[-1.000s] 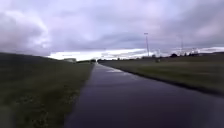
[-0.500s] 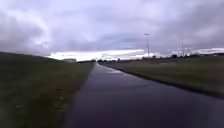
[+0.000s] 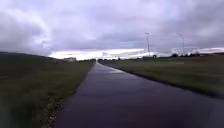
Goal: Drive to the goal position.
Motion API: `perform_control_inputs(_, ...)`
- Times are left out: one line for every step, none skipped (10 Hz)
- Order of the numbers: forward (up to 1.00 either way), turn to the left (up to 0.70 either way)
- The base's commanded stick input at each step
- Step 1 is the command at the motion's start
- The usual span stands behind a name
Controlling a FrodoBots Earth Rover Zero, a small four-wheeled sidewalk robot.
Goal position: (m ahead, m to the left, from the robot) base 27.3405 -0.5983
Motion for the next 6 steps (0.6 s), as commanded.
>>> perform_control_inputs(0.7, 0.0)
perform_control_inputs(0.7, 0.0)
perform_control_inputs(0.7, 0.0)
perform_control_inputs(0.7, 0.0)
perform_control_inputs(0.7, 0.0)
perform_control_inputs(0.7, 0.0)
